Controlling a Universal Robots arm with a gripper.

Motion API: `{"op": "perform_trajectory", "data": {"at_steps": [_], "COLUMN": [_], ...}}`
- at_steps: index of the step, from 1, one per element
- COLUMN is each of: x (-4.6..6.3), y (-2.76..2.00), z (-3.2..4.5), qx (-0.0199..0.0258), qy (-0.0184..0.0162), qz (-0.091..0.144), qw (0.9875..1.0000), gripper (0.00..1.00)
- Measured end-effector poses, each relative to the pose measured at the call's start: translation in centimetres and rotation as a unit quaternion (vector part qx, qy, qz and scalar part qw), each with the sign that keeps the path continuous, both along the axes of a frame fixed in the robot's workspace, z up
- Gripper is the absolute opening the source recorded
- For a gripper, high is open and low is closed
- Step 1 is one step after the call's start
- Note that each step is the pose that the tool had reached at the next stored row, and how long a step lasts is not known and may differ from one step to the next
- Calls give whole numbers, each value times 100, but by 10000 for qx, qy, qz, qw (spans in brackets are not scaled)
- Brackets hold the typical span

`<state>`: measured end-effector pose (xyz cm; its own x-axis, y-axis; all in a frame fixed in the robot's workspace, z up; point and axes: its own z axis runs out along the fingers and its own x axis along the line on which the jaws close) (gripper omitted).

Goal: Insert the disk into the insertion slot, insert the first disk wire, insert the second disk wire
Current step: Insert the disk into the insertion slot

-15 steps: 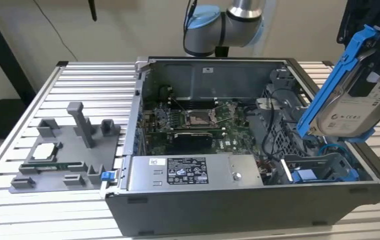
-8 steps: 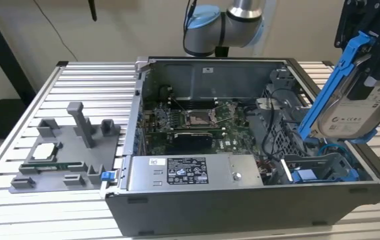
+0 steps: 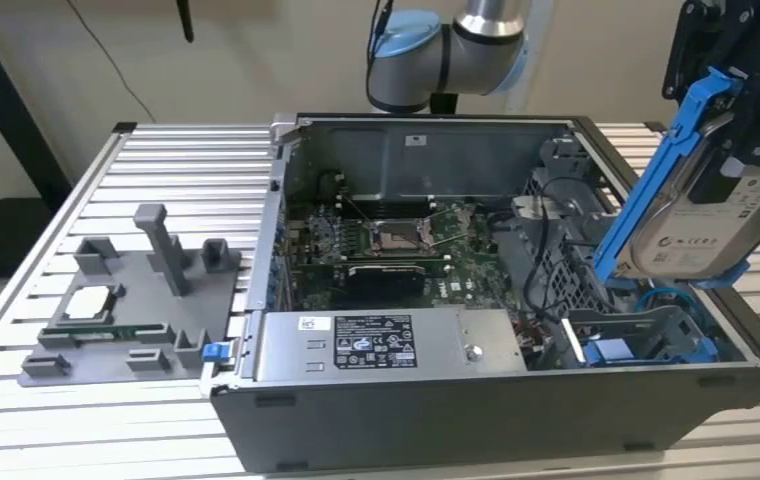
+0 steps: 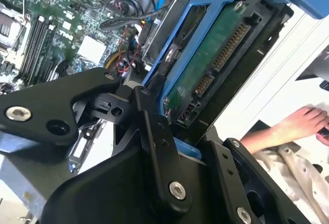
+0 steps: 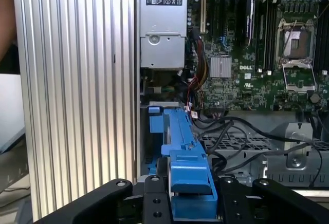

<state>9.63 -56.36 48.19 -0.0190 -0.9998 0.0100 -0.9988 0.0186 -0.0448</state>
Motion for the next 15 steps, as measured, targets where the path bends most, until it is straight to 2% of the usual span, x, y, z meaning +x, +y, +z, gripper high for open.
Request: {"op": "perform_trajectory", "data": {"at_steps": [10, 15], "x": [-4, -13], "y": [0, 0], "z": [-7, -25], "qx": [0, 0], "qy": [-1, -20], "qz": [0, 0], "qw": [10000, 10000], "gripper": [0, 0]}}
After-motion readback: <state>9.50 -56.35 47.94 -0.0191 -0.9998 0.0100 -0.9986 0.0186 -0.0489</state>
